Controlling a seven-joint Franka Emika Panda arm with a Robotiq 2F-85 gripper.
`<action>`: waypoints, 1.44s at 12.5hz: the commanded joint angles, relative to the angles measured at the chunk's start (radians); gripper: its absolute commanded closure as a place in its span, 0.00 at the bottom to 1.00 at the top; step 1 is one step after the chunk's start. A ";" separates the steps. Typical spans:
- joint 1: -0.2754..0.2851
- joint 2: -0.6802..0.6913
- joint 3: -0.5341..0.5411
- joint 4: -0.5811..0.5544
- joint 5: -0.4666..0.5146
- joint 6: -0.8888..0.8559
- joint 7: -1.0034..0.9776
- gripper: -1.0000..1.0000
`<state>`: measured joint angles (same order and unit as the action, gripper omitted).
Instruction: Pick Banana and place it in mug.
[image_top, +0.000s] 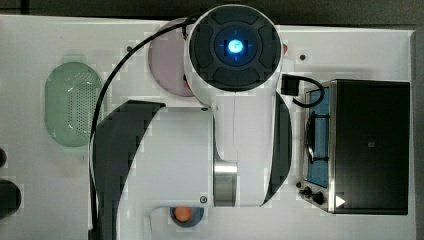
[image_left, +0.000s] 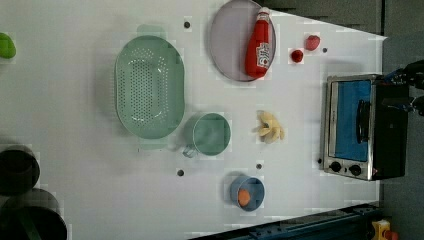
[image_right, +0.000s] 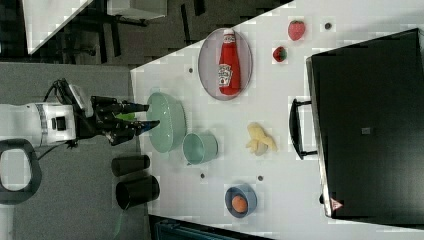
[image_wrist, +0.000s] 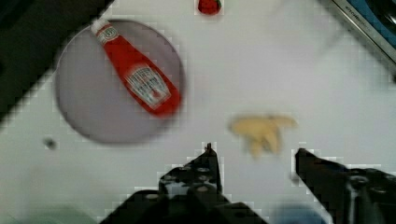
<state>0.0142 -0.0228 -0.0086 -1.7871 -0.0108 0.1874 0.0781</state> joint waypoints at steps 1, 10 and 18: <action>-0.013 -0.381 -0.053 -0.206 -0.003 -0.221 -0.112 0.22; -0.012 -0.189 -0.050 -0.447 -0.003 0.182 -0.188 0.00; -0.013 0.117 -0.052 -0.605 -0.003 0.685 -0.570 0.00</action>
<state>0.0054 0.0980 -0.0737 -2.4336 -0.0119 0.7822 -0.3640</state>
